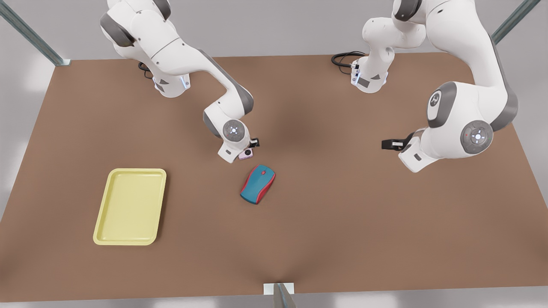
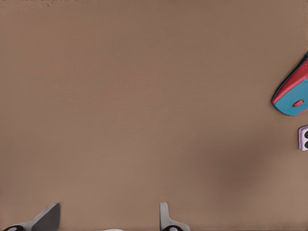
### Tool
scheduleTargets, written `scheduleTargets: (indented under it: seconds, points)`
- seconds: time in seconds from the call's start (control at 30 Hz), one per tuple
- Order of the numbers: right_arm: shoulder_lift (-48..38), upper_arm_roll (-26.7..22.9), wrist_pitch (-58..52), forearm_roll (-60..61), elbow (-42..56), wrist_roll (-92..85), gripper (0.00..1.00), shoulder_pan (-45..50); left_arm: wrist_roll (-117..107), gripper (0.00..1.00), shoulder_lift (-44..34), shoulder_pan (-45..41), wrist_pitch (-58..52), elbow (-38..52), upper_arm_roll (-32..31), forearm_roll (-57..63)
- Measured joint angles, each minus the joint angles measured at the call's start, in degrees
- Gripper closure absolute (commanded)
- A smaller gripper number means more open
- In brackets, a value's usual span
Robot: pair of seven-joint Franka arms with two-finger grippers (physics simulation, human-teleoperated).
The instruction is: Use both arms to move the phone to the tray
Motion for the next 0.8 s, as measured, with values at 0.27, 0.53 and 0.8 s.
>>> scheduleTargets:
  seconds: [0.27, 0.53, 0.8]
  points:
    - [0.12, 0.03, 3.33, 0.1, -1.73, 6.12, 0.0, -0.21, 4.39, 0.0, 0.38, 0.01, 0.43, 0.0, -0.03, -0.01]
    - [3.69, 0.05, 7.65, -2.34, -3.01, 4.26, 0.0, -0.1, 7.21, 0.0, 0.43, 0.01, 0.85, 0.0, -0.04, -0.08]
    - [6.37, -0.05, 12.4, -6.09, -4.33, -5.56, 0.0, -0.62, 9.05, 0.0, 0.4, 0.03, 1.1, 0.08, 0.01, -0.02]
